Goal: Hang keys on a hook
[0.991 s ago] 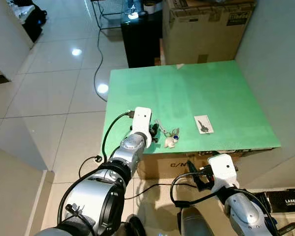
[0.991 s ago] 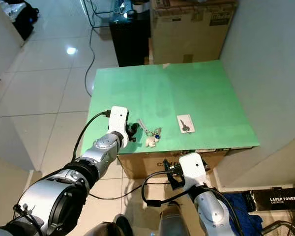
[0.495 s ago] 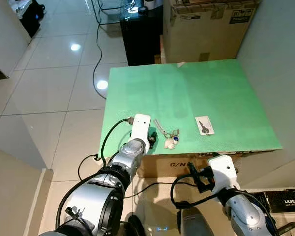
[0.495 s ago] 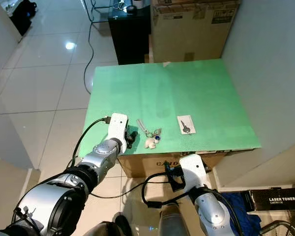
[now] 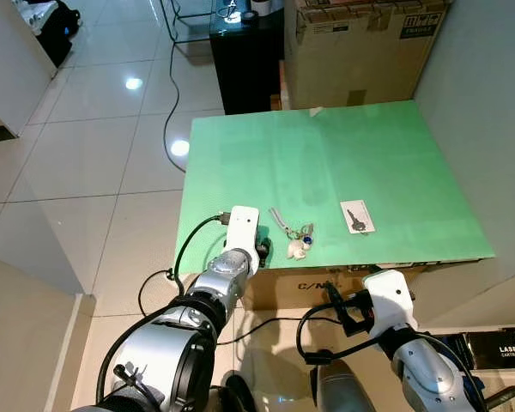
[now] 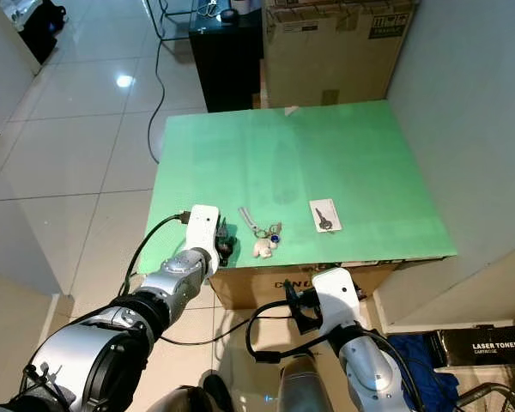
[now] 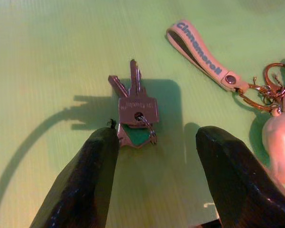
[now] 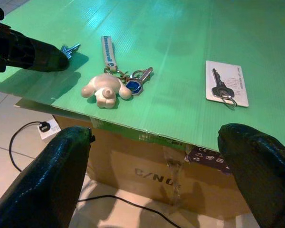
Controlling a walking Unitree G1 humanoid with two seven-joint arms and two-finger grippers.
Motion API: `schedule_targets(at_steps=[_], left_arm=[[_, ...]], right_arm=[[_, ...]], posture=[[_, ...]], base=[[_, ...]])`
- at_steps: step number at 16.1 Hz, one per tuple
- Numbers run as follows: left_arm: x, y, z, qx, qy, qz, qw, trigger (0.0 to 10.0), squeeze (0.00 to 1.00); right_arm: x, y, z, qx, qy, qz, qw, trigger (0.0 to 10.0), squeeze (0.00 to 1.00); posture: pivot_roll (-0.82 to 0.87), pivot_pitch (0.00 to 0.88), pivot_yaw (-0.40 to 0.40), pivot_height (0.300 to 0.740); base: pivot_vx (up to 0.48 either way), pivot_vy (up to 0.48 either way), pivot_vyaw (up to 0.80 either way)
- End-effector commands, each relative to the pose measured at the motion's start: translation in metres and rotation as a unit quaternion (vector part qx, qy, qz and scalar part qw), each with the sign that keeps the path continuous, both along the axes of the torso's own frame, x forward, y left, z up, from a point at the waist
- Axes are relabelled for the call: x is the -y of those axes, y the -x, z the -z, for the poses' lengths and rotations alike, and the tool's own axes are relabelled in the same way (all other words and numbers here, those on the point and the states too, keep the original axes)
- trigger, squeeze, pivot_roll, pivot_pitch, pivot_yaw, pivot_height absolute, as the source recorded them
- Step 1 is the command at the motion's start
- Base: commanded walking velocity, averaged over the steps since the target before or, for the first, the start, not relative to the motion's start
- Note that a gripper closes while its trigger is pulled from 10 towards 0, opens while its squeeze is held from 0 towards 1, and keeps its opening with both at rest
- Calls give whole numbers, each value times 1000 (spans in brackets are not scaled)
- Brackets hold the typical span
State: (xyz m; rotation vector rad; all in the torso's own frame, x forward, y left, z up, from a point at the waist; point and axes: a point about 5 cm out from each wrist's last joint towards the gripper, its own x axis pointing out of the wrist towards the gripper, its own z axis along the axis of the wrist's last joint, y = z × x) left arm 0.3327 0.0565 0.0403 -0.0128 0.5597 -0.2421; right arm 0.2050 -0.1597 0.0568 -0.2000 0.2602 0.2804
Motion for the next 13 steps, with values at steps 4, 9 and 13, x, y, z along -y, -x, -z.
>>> schedule_targets(at_steps=[4,9,13], left_arm=[[14,14,12,-30,9,9,999,4863,0],[26,18,13,-30,3,19,999,0,0],[30,21,15,-31,5,25,999,0,0]], right_arm=[[-3,4,-1,-6,-4,-4,1000,10000,0],[-4,12,-2,-12,2,-9,1000,10000,0],[-2,18,-2,-17,7,-6,1000,10000,0]], posture=[[-404,196,164,740],[-446,216,153,740],[-461,227,160,740]], base=[[0,0,0],[0,0,0],[0,0,0]])
